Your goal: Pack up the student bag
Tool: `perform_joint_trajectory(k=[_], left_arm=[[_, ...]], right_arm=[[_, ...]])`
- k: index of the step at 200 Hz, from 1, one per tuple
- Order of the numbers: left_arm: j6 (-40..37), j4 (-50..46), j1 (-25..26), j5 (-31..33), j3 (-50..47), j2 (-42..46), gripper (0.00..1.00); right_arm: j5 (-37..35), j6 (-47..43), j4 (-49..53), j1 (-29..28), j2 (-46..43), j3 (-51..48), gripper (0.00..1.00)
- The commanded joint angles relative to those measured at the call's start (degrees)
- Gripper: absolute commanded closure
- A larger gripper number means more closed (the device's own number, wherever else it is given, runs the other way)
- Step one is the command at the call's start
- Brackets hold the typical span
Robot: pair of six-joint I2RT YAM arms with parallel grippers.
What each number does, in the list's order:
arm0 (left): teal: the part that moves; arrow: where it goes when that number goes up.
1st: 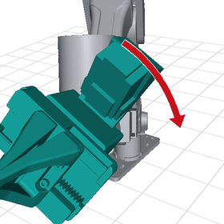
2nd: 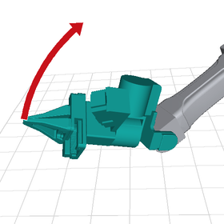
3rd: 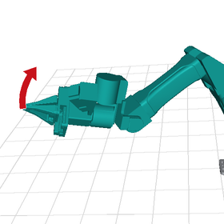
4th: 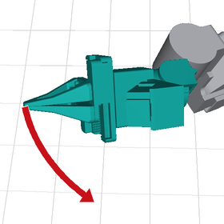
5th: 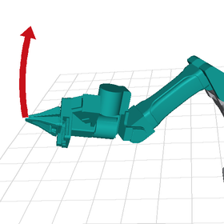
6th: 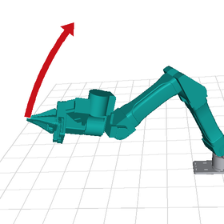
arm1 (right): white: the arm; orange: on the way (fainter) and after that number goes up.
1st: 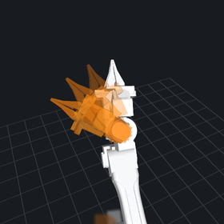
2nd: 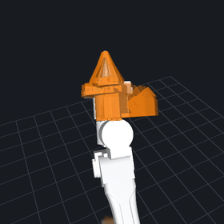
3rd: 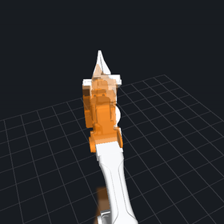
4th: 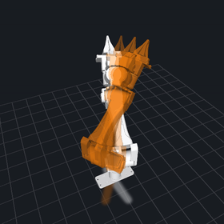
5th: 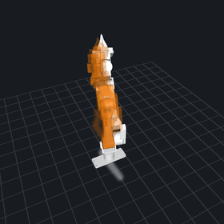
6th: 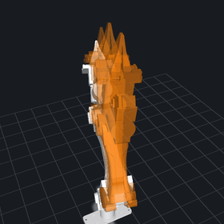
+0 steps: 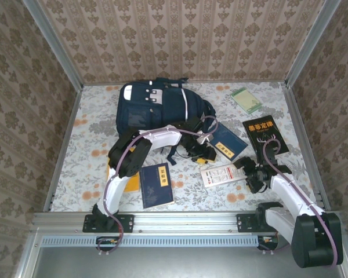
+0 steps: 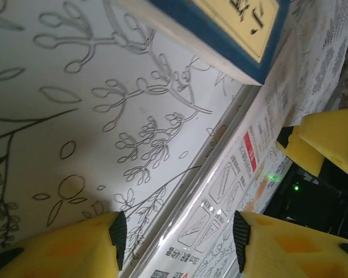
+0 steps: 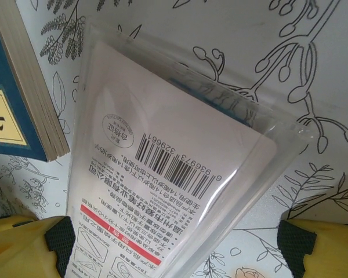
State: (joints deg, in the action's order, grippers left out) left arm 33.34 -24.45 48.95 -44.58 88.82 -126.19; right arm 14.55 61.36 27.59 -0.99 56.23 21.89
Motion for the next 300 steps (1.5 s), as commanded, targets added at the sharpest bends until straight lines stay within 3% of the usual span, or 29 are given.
perform_joint_trajectory(k=[1, 193, 271, 300], left_arm=[[-3.07, -4.60, 0.72, -2.00, 2.28, -2.49, 0.47], [-9.57, -11.50, 1.85, -4.19, 6.07, -4.68, 0.50], [-9.25, -10.62, 2.30, -9.09, 6.84, -5.55, 0.51], [-8.66, -9.91, 2.20, -9.49, 6.80, -5.82, 0.52]], right_arm=[[9.79, 2.77, -18.05, -0.94, 3.27, -4.24, 0.06], [11.15, 0.34, -16.03, -1.02, 9.79, 6.96, 0.07], [12.44, 7.44, -29.34, -1.36, 3.50, -0.65, 0.08], [11.87, 7.83, -31.09, -2.06, 3.69, -3.56, 0.14]])
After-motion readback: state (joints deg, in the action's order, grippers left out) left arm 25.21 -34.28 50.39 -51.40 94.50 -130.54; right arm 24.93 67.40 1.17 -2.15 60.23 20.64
